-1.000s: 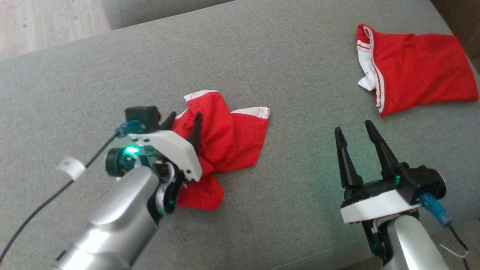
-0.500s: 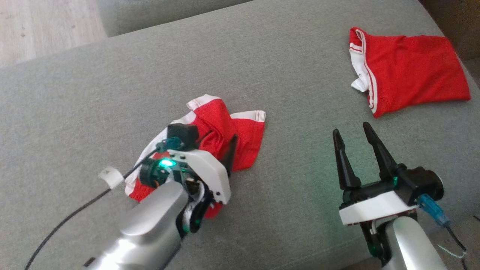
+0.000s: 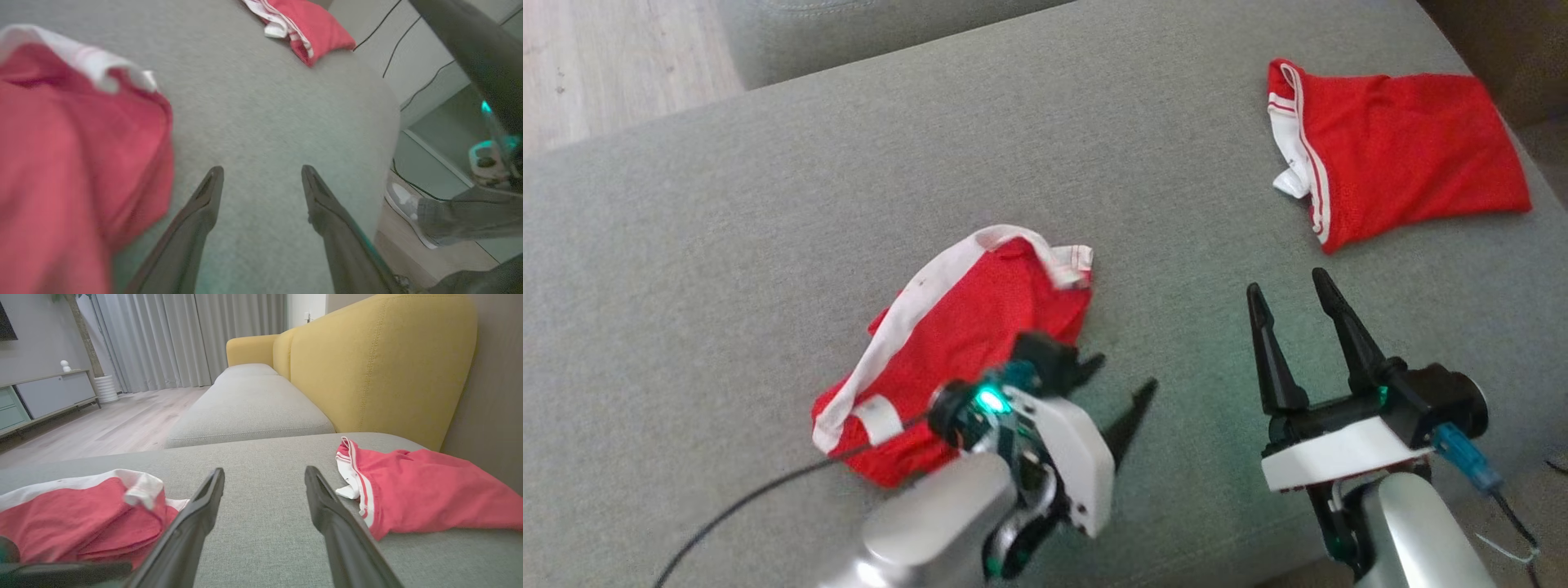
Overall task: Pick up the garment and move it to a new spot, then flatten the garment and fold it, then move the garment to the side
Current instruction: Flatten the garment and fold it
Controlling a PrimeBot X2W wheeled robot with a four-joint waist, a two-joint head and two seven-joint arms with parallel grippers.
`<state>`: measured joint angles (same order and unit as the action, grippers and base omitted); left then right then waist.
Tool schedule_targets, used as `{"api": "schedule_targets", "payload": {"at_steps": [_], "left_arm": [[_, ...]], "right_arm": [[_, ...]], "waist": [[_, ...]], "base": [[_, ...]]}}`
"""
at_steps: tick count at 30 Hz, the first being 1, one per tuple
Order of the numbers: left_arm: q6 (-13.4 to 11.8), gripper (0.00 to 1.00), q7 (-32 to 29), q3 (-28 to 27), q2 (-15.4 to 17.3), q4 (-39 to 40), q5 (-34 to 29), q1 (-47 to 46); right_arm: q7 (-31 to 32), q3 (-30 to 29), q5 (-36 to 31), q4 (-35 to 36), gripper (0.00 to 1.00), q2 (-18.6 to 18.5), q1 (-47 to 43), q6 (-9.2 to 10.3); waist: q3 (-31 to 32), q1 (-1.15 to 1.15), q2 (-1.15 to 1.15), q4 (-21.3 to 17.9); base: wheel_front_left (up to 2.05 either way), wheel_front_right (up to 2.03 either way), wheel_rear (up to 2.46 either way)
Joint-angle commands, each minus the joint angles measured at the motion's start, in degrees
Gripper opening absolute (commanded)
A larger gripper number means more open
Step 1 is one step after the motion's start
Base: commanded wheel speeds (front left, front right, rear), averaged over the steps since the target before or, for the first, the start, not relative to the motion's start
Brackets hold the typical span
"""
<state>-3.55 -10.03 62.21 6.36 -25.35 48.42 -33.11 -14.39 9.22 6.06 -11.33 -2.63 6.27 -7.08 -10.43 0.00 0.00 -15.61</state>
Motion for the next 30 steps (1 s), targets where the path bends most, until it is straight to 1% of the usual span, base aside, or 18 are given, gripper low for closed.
{"api": "schedule_targets", "payload": {"at_steps": [1,4,7,10,13,17,20,22,24,25,28,30], "left_arm": [[-0.07,1.00,0.27,-1.11,-0.32,1.81,-0.28,-0.78],[-0.67,1.00,1.47,-0.94,-0.46,1.38,-0.75,-0.26],[-1.85,1.00,3.78,-2.05,0.45,2.19,-1.17,0.18],[-4.27,1.00,6.77,-4.27,2.48,4.73,-1.47,1.21],[-7.37,1.00,9.53,-7.31,5.50,8.78,-0.79,3.93],[-12.50,1.00,12.99,-11.29,10.98,14.74,-0.54,8.97],[-15.52,1.00,15.21,-14.93,14.84,18.72,1.34,13.97],[-17.28,1.00,16.57,-17.69,17.36,19.92,2.93,17.22],[-17.96,1.00,17.56,-20.09,19.41,19.90,4.68,19.83],[-17.75,1.00,17.86,-20.91,20.04,19.54,5.49,20.66],[-15.89,1.00,17.59,-22.13,20.48,17.39,7.95,21.63],[-14.62,1.00,16.90,-22.19,20.08,15.16,8.94,21.07]], "right_arm": [[-0.61,1.12,0.39,1.62,1.00,-0.25,0.05,-0.41],[-0.61,0.91,0.63,1.60,1.00,-0.25,-0.06,-0.41],[-0.61,0.69,0.71,1.65,1.00,-0.25,-0.29,-0.41],[-0.61,0.18,0.58,1.67,1.00,-0.25,-0.83,-0.41],[-0.61,-0.31,0.39,1.71,1.00,-0.25,-1.61,-0.41],[-0.61,-1.11,0.07,1.94,1.00,-0.25,-2.73,-0.41],[-0.61,-1.41,-0.31,2.05,1.00,-0.25,-3.18,-0.41],[-0.61,-1.67,-0.56,2.18,1.00,-0.25,-3.33,-0.41],[-0.61,-1.72,-0.91,2.30,1.00,-0.25,-3.44,-0.41],[-0.61,-1.71,-1.11,2.32,1.00,-0.25,-3.49,-0.41],[-0.61,-1.45,-1.64,2.16,1.00,-0.25,-3.38,-0.41],[-0.61,-1.38,-1.87,2.03,1.00,-0.25,-3.14,-0.41]], "waist": [[0.02,0.00,0.00,-0.03],[0.16,0.00,0.00,-0.16],[0.55,0.00,0.00,-0.20],[1.28,0.00,0.00,0.07],[2.24,0.00,0.00,0.49],[3.48,0.00,0.00,1.54],[4.18,0.00,0.00,2.44],[4.41,0.00,0.00,3.11],[4.43,0.00,0.00,3.92],[4.39,0.00,0.00,4.39],[4.25,0.00,0.00,5.36],[4.20,0.00,0.00,5.82]], "base": [[0.00,0.00,0.00],[0.00,0.00,0.00],[0.00,0.00,0.00],[0.00,0.00,0.00],[0.00,0.00,0.00],[0.00,0.00,0.00],[0.00,0.00,0.00],[0.00,0.00,0.00],[0.00,0.00,0.00],[0.00,0.00,0.00],[0.00,0.00,0.00],[0.00,0.00,0.00]]}}
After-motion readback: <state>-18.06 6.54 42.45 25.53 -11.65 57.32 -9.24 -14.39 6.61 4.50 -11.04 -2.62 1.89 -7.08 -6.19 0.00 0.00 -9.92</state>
